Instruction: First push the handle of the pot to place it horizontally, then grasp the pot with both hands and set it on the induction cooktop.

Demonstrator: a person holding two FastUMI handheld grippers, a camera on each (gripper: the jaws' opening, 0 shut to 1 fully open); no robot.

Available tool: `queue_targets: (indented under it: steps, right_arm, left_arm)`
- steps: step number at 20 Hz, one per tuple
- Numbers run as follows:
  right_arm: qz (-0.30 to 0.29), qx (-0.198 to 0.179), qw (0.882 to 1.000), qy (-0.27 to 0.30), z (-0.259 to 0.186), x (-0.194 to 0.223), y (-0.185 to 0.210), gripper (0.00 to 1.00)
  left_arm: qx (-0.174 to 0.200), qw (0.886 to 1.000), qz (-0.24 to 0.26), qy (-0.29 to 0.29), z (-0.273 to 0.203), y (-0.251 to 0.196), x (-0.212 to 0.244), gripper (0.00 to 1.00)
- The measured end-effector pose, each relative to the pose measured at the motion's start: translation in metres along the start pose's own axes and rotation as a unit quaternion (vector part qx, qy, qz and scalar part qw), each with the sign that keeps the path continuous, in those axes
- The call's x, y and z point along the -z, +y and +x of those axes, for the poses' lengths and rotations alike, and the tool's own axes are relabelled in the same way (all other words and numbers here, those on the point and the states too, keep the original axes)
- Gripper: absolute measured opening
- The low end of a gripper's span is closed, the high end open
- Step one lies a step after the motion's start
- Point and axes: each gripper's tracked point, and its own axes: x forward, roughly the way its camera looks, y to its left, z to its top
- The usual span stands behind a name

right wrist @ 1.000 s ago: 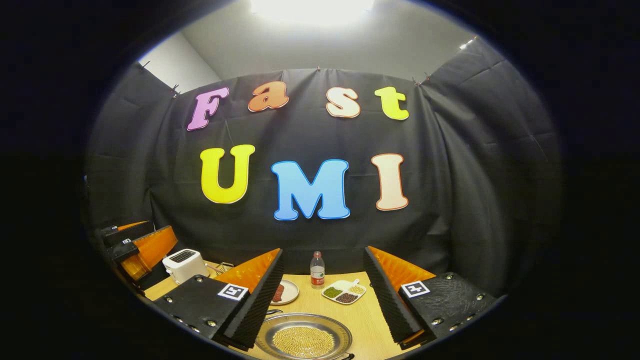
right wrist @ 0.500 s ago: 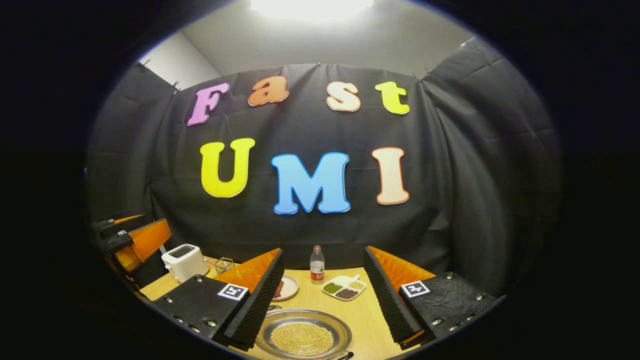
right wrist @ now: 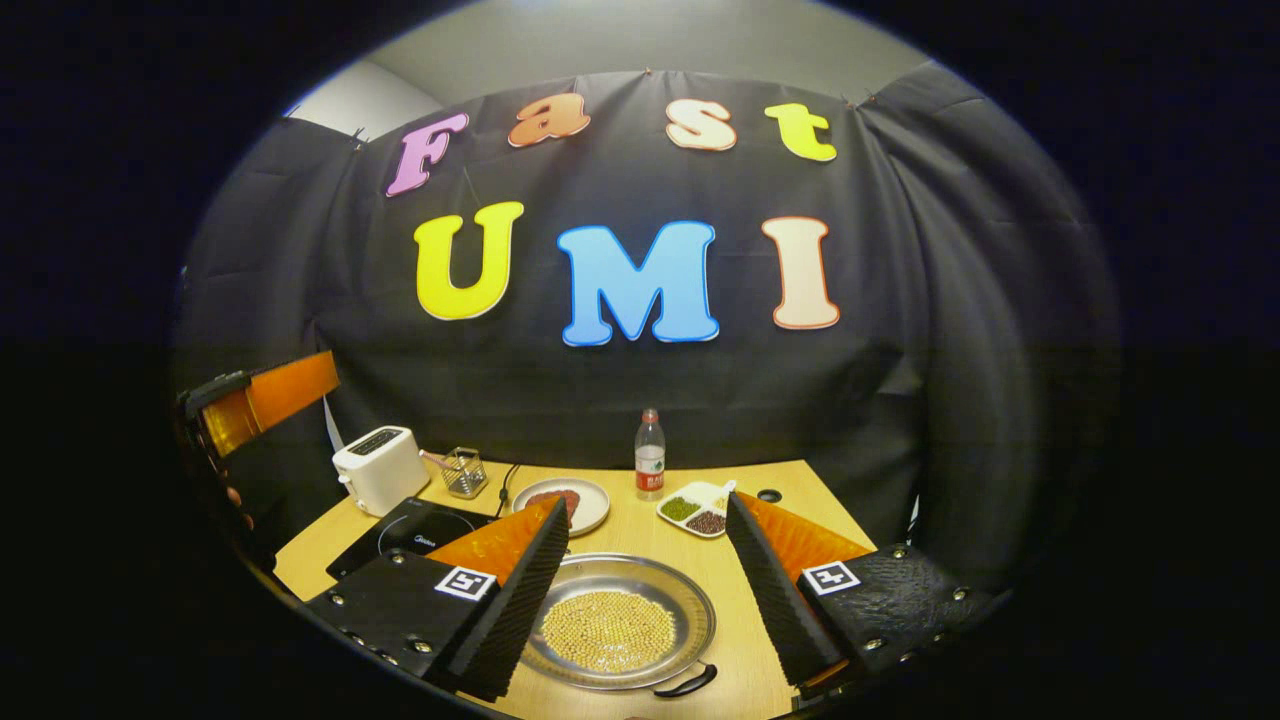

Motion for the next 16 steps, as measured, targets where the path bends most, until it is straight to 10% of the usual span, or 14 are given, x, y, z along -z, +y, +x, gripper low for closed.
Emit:
queue_targets:
  steps: [8, 16]
  right_arm:
    - [0.016, -0.025, 0.992, 0.126, 0.009, 0.099, 0.003, 0.92]
    - [0.021, -0.031, 0.971, 0.235, 0.003, 0.174, 0.004, 0.25]
  left_arm:
    - [-0.004, 1.000, 0.006, 0.021, 0.003, -0.001, 0.018, 0.97]
    - [-0.004, 0.999, 0.007, 0.041, 0.002, -0.002, 0.035, 0.96]
